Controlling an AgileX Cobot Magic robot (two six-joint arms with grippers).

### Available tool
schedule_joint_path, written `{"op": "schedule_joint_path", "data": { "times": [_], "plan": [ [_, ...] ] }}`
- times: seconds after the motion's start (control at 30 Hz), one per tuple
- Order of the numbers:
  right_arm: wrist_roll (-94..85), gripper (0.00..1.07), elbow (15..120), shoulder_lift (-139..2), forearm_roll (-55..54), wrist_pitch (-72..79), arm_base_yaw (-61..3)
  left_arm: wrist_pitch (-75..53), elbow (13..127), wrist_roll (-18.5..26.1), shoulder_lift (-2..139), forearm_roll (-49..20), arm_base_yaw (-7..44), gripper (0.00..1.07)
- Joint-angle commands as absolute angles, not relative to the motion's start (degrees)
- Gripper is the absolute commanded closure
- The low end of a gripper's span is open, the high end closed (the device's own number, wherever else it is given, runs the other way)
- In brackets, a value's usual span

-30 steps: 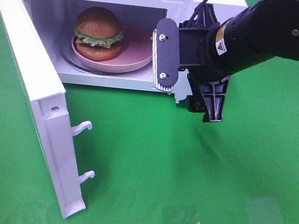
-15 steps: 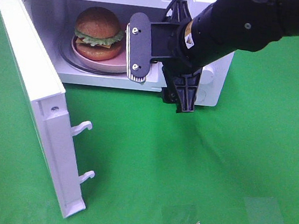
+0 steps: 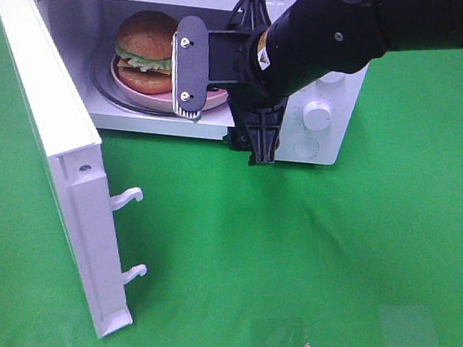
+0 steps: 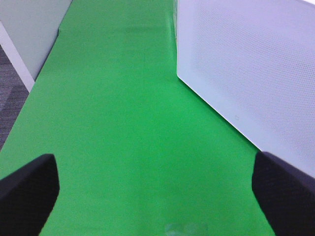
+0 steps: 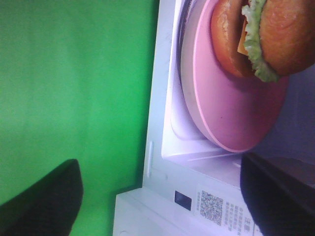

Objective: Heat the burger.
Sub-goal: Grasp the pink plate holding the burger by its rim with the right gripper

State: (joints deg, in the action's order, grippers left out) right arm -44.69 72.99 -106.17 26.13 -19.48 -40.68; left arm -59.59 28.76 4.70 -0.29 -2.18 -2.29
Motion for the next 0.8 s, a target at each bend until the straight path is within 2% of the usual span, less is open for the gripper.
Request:
{"op": "schedule_joint_path", "data": {
  "times": [0.03, 0.8],
  "plan": [
    [-43.72, 0.22, 75.46, -108.69, 26.47, -19.6, -40.74, -59.42, 28.59, 4.98, -1.32, -2.52, -2.52, 0.07],
    [-43.49, 0.24, 86.69, -119.18, 26.36, -19.88, -40.74, -59.42, 28.59, 4.98, -1.32, -2.52, -2.52, 0.07]
  ]
}}
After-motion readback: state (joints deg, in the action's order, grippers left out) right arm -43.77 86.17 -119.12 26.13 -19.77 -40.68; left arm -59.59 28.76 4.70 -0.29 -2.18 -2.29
